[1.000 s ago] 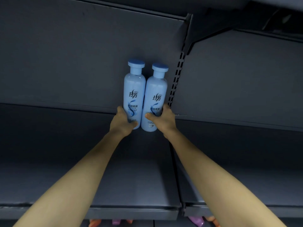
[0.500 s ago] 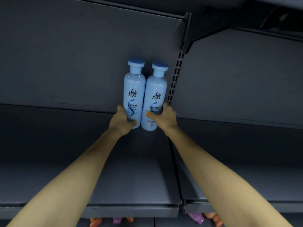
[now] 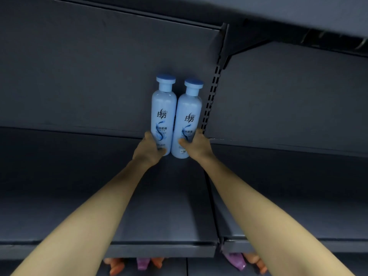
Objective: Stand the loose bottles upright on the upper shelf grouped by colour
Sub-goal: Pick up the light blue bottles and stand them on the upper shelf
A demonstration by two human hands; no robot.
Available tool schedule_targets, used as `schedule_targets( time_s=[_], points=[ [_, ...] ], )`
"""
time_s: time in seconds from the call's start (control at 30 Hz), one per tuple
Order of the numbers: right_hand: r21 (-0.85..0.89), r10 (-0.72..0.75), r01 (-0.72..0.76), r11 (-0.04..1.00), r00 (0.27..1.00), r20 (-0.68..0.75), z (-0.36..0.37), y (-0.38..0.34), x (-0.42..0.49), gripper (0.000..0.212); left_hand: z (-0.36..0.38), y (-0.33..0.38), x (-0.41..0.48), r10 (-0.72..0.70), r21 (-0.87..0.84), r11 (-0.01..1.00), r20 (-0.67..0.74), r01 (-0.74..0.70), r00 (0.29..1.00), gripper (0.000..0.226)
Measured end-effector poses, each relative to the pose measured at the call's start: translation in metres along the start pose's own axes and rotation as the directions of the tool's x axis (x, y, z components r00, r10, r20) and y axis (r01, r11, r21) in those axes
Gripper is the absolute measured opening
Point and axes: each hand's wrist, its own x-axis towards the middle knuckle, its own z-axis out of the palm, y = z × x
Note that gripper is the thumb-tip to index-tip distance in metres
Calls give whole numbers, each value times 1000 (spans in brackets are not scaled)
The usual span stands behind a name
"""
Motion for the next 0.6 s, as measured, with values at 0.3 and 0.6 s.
schedule_targets(
  time_s=[0.3, 0.6],
  points=[
    [-334, 27, 43, 942, 979, 201, 3, 17, -46, 72, 4, -2, -41, 47, 377, 926, -20, -36, 999, 66],
    [-540, 71, 125, 832, 942, 327, -15, 20, -99, 65, 3, 12, -103, 70, 508, 858, 35, -78, 997, 68]
  ],
)
